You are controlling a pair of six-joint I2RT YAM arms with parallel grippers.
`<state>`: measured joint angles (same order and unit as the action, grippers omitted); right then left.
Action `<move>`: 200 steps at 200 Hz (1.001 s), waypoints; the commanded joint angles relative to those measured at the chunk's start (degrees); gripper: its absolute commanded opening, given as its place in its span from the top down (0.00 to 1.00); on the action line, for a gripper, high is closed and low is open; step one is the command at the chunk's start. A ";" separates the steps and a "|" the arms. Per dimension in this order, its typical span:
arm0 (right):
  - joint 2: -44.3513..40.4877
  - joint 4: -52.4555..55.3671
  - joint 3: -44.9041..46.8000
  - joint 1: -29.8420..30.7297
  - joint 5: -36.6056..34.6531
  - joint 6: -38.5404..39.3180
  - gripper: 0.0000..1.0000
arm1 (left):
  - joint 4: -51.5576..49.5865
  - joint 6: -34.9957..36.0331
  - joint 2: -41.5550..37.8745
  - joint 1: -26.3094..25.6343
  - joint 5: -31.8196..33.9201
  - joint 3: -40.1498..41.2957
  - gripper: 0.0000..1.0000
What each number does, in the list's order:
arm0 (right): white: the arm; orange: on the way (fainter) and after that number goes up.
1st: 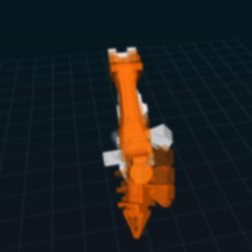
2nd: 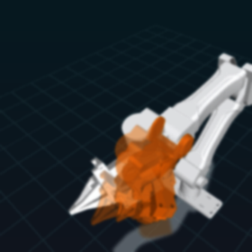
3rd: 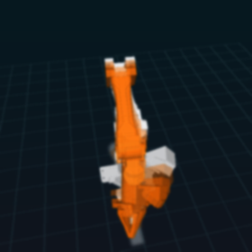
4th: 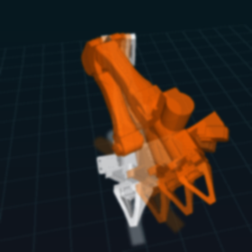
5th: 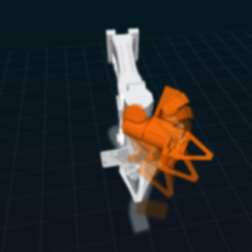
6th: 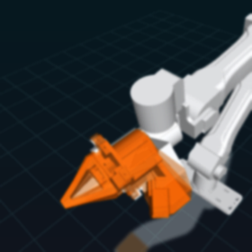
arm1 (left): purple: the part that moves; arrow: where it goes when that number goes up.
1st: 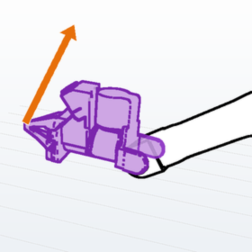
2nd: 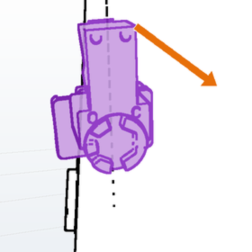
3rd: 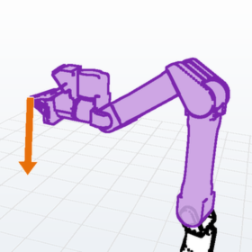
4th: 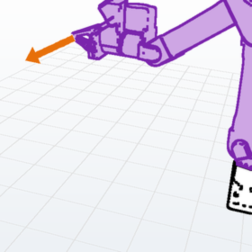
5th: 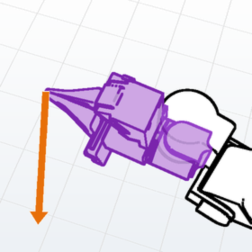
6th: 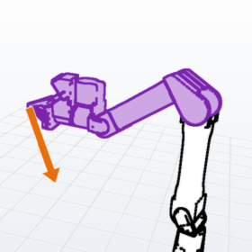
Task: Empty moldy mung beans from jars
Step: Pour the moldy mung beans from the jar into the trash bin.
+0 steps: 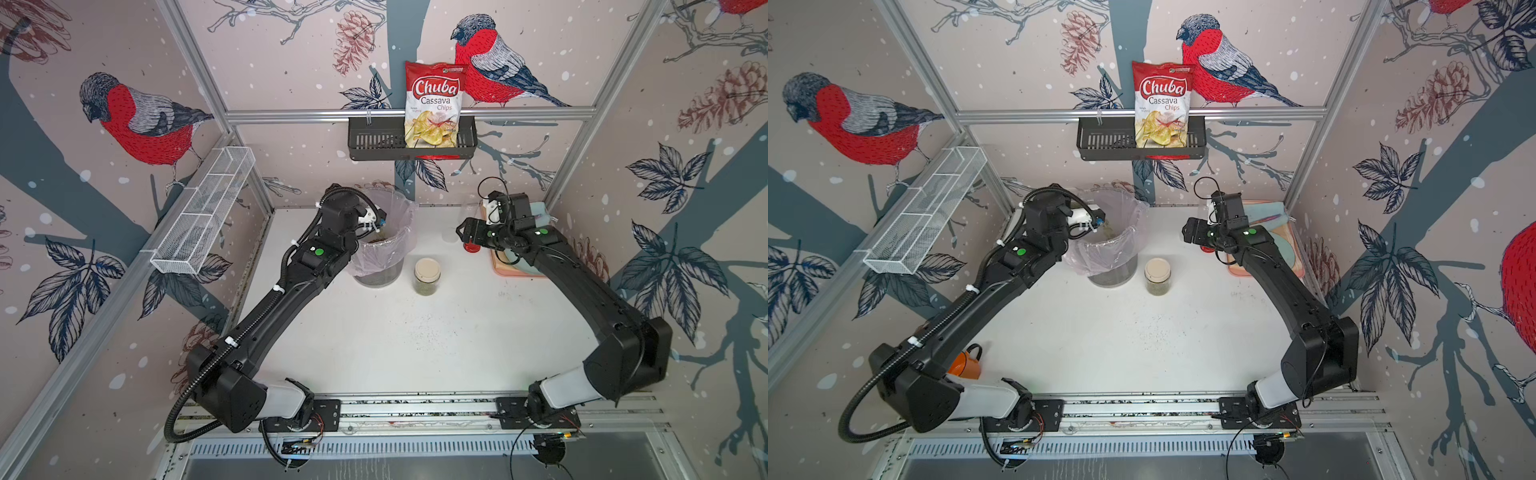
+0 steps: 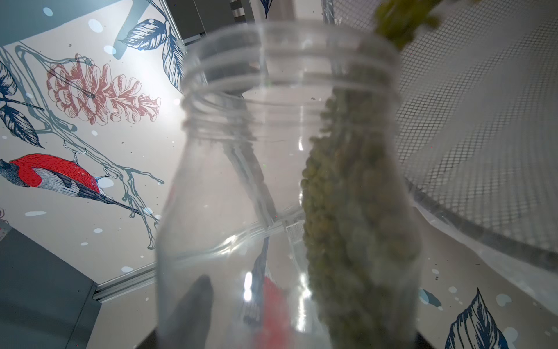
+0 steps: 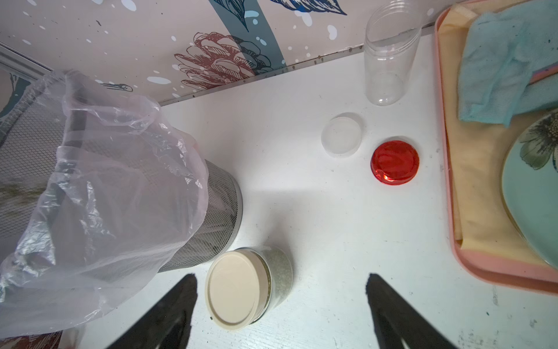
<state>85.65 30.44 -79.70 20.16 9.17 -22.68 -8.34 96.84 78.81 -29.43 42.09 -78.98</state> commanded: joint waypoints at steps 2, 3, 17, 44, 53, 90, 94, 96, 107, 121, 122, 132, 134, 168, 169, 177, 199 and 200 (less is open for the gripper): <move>-0.68 -1.08 0.32 -0.04 -0.11 -0.53 0.12 | 3.51 1.95 -0.41 0.38 -1.08 0.07 0.40; -0.71 -1.08 0.37 -0.04 -0.11 -0.53 0.12 | 3.51 1.95 -0.41 0.40 -1.11 0.06 0.40; -0.77 -1.06 0.51 -0.03 -0.19 -0.54 0.12 | 3.52 2.12 -0.41 0.85 -1.22 0.23 0.40; -0.85 -1.12 0.60 -0.06 -0.17 -0.44 0.11 | 3.77 2.74 -0.32 1.42 -1.22 0.34 0.40; -0.77 -1.20 0.60 -0.04 -0.12 -0.44 0.11 | 3.75 3.04 -0.32 1.40 -1.22 0.37 0.40; -0.12 -1.39 0.20 -0.11 0.16 -0.53 0.11 | 4.87 4.72 -0.23 1.39 -1.02 0.50 0.40; -0.02 -1.37 0.12 -0.12 0.23 -0.53 0.11 | 4.83 4.82 -0.23 1.39 -1.08 0.49 0.40; 0.03 -1.35 0.08 -0.08 0.23 -0.57 0.11 | 4.85 4.91 -0.23 1.39 -1.12 0.49 0.40; 0.35 -1.27 -0.17 -0.12 0.43 -0.54 0.11 | 4.78 5.34 -0.36 1.40 -1.28 0.49 0.40; 0.99 -0.65 -1.18 -0.03 0.76 -0.53 0.11 | 4.81 5.61 -0.49 1.39 -1.72 0.50 0.40; 1.04 -0.60 -1.26 -0.03 0.81 -0.53 0.11 | 4.77 5.63 -0.49 1.39 -1.77 0.49 0.40; 1.27 -0.42 -1.66 -0.04 0.86 -0.57 0.11 | 4.66 5.72 -0.67 1.39 -2.00 0.58 0.40; 1.34 -0.45 -1.68 0.03 0.85 -0.58 0.11 | 4.72 5.73 -0.67 1.39 -1.98 0.58 0.40; 1.81 -0.46 -2.12 0.05 1.18 -0.60 0.11 | 4.59 5.55 -0.46 1.51 -3.16 -0.40 0.39; 1.85 -0.46 -2.12 0.10 1.23 -0.57 0.11 | 4.57 5.55 -0.39 1.50 -3.20 -0.39 0.39; 2.04 -0.38 -2.38 0.14 1.53 -0.56 0.11 | 4.44 5.63 -0.19 1.57 -3.40 -0.85 0.39; 2.28 -0.11 -2.74 0.23 1.60 -0.53 0.11 | 2.79 7.18 0.12 1.70 -4.07 -1.03 0.39; 2.26 -0.11 -2.74 0.27 1.58 -0.53 0.11 | 2.84 7.29 0.12 1.72 -4.09 -0.97 0.39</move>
<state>87.66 30.55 -81.78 20.23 10.07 -22.87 -6.61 100.62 78.70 -27.92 39.24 -79.44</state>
